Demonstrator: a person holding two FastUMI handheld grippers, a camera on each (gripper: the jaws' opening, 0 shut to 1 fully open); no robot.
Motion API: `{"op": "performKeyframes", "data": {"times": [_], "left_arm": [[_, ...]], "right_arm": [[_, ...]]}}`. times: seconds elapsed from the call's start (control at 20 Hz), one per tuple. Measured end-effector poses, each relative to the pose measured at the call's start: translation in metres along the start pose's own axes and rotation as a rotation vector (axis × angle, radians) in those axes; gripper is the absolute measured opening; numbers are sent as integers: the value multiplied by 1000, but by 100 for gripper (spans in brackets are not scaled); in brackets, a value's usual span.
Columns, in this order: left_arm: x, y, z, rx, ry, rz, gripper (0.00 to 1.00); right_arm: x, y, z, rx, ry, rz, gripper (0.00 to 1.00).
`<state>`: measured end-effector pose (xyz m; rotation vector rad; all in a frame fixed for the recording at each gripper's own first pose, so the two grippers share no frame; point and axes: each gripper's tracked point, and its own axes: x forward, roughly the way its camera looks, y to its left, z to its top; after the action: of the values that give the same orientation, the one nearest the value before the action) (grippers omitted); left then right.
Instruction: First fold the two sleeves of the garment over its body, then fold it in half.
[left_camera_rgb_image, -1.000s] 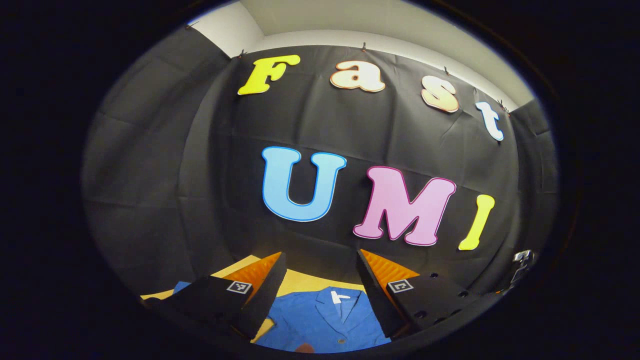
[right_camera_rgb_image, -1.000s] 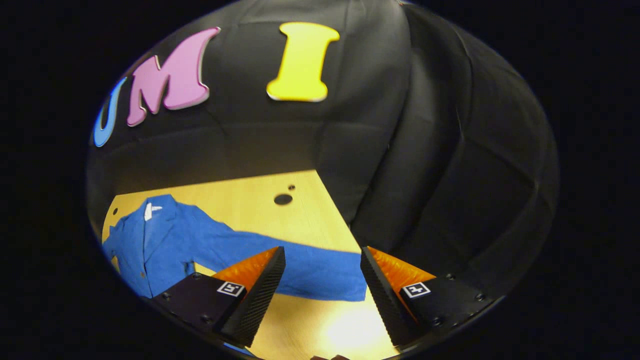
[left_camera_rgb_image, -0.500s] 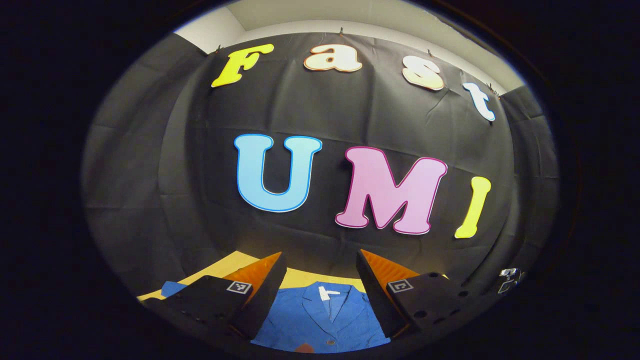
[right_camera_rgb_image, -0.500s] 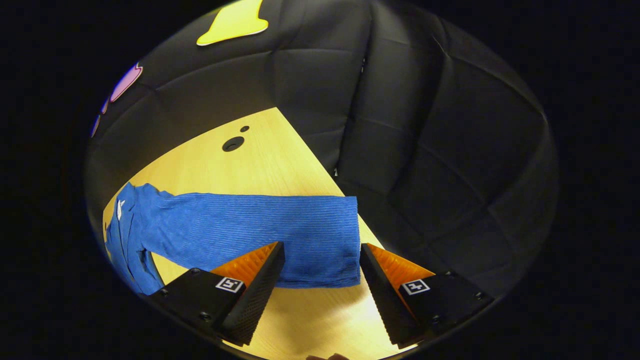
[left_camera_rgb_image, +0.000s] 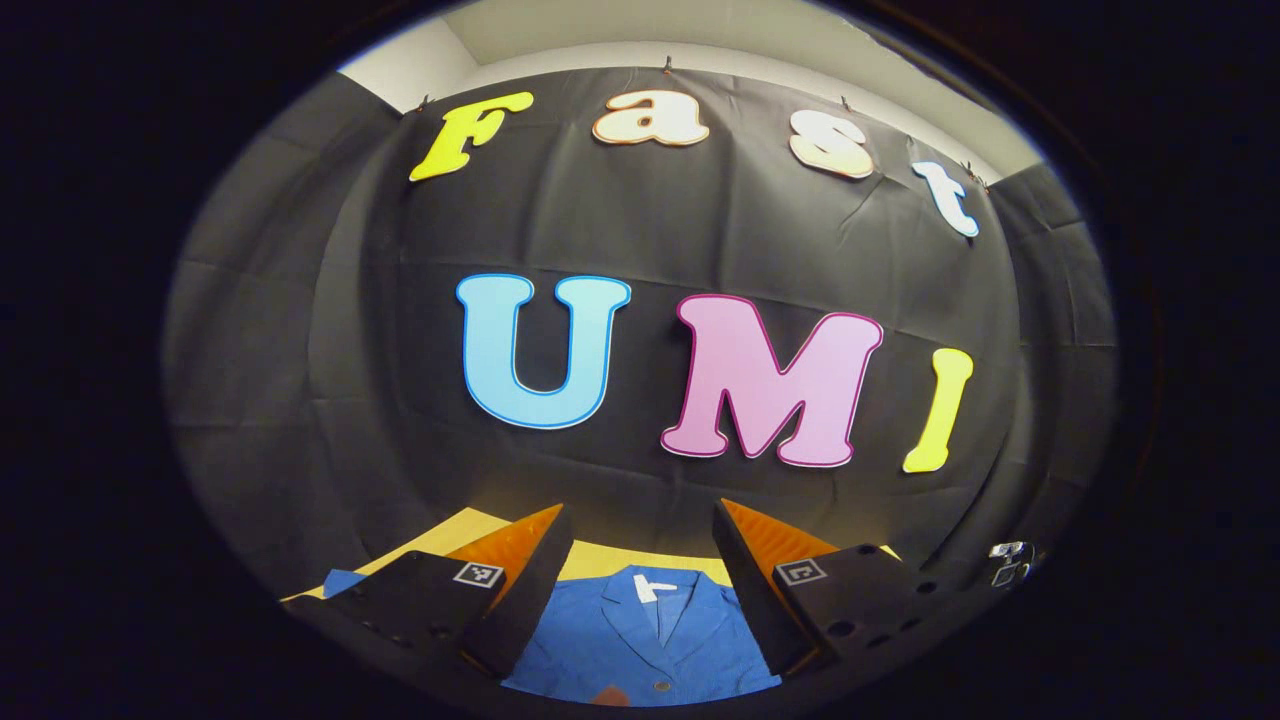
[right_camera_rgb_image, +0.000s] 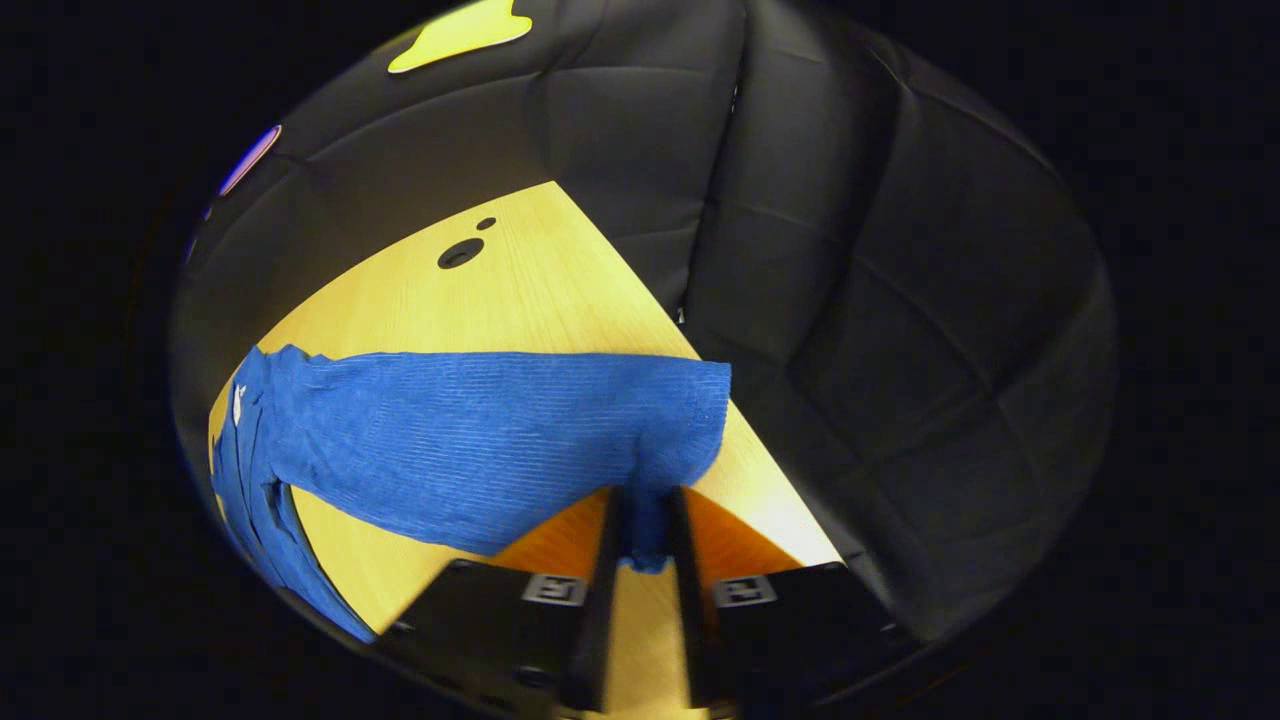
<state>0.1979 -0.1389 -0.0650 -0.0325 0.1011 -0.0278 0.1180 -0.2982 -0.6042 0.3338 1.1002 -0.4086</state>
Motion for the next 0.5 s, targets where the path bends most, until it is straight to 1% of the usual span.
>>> {"op": "performKeyframes", "data": {"times": [0.05,0.1,0.15,0.25,0.4,0.5], "left_arm": [[-1,2,1,1,-1,-2,81],[-3,5,1,1,-2,-1,81],[-5,8,1,3,1,2,81],[-13,19,0,5,1,10,81],[-23,40,-3,-12,0,15,81],[-29,58,-5,-25,14,20,81]], "right_arm": [[-1,0,1,5,1,-9,13],[-1,1,2,0,-4,-14,17],[-3,1,2,-7,-5,-20,7],[-10,9,10,-27,-33,-23,5],[-39,35,43,-32,-136,-5,5],[-75,42,65,-122,-205,-67,5]]}}
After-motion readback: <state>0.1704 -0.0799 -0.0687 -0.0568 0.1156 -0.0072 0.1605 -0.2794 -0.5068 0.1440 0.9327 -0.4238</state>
